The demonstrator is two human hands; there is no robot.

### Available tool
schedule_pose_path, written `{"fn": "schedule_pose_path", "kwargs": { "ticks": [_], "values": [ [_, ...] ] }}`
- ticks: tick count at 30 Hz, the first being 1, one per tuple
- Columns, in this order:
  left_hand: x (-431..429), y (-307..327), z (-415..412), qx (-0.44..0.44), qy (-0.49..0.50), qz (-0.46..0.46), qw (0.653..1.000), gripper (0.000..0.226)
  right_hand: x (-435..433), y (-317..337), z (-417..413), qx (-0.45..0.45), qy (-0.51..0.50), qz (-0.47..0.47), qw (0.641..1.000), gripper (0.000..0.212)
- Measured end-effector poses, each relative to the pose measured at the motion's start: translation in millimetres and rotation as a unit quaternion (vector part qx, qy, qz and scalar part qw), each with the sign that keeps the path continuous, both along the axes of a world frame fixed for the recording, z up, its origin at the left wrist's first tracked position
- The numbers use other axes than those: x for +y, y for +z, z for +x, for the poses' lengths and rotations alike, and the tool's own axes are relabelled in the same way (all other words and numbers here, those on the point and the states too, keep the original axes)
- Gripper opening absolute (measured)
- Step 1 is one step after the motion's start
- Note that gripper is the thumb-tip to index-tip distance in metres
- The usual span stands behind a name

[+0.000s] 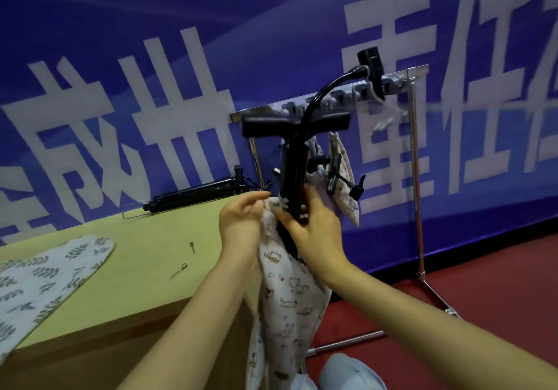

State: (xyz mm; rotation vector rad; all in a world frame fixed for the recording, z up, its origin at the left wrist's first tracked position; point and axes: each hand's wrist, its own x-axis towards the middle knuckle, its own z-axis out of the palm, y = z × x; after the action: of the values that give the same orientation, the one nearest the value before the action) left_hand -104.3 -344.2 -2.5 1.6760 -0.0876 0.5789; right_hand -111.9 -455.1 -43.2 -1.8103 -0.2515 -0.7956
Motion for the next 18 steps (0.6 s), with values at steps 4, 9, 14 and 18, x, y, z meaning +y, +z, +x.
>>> {"fn": "schedule_pose_path", "kwargs": {
  "ticks": [4, 9, 14, 18],
  "values": [
    [7.3, 4.7, 15.8, 0.027, -0.009, -0.167, 0.986, 0.024, -0.8, -18.8, -1.4, -0.023, 0.018, -0.124, 0.992, 0.045],
    [-0.9, 6.5, 13.3, 0.006, -0.114, -0.239, 0.964, 0.025, 8.4, -32.6, 12.5, 0.091, -0.018, -0.348, 0.933, 0.047],
    [0.6, -3.2, 6.2, 0.033, -0.222, -0.141, 0.964, 0.026, 7.0, -32.2, 25.1, 0.117, -0.044, -0.33, 0.936, 0.032],
    [0.2, -14.6, 12.3, 0.038, -0.175, -0.056, 0.982, 0.012, 6.9, -34.0, 23.6, 0.085, -0.035, -0.341, 0.936, 0.042]
  ]
}}
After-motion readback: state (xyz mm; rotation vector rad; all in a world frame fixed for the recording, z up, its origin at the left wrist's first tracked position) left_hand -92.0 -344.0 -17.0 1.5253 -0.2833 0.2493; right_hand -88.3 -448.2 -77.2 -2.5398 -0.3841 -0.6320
